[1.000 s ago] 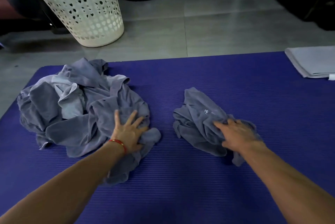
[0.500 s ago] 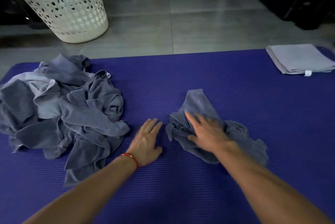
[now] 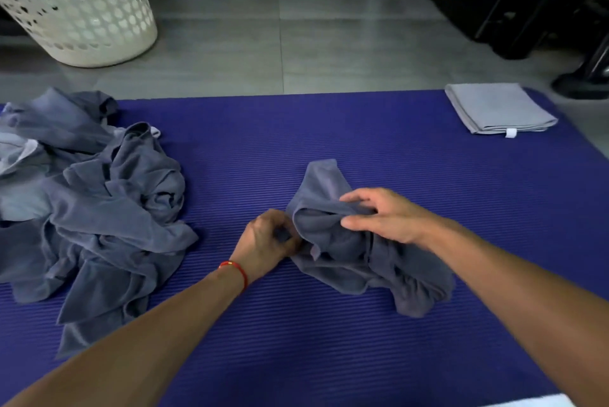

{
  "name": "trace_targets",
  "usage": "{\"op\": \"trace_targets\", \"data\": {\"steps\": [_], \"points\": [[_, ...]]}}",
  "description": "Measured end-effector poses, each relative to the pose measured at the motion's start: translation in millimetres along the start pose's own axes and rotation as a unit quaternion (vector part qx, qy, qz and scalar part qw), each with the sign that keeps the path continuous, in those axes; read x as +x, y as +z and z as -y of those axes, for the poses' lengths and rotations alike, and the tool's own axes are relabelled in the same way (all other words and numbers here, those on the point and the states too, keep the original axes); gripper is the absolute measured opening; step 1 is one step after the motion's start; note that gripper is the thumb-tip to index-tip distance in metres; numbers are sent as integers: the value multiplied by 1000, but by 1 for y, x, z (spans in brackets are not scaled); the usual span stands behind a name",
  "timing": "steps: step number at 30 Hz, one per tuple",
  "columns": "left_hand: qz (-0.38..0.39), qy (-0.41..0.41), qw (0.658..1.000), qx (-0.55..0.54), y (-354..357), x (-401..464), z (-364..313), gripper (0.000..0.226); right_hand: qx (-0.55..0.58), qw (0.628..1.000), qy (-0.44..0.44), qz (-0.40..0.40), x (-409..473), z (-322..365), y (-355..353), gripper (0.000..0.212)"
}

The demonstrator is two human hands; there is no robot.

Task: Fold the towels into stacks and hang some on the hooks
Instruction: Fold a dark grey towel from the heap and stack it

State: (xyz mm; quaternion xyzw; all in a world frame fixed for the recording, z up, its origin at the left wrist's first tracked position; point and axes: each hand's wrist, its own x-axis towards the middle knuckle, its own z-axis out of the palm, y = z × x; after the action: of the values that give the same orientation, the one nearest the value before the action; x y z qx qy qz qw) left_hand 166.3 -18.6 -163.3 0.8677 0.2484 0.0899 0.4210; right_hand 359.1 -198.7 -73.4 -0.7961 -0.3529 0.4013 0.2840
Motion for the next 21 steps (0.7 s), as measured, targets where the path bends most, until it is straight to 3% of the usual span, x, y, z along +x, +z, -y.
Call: {"op": "trace_targets", "data": {"steps": [3,6,8,11,12,15,16,18,21], "points": [[50,77,994,60,-3,5,0,21,-140,989,-43,-8,-18,11,-32,31],[107,55,980,160,-1,10,1,50,-280,957,-67,29,-50,13,-74,31],[113,34,977,178,5,13,1,59,-384,919,-77,50,-71,3,-93,35],[137,27,964,227,16,11,-1,56,-534,832,-133,63,-91,-25,-98,41],[147,38,952,266,18,6,-5,52,-530,834,-141,61,-93,-40,-95,44],[132,108,930,326,31,-10,-21,49,-413,903,-108,40,-87,-81,-84,36],[135,123,940,287,36,-14,-33,52,-366,926,-94,19,-84,-89,-81,35],[174,108,972,112,49,-22,-68,56,-288,953,-81,-42,-78,-95,-76,32],[210,38,968,-132,75,-25,-127,68,-126,983,-47,-121,-69,-86,-70,27]]}}
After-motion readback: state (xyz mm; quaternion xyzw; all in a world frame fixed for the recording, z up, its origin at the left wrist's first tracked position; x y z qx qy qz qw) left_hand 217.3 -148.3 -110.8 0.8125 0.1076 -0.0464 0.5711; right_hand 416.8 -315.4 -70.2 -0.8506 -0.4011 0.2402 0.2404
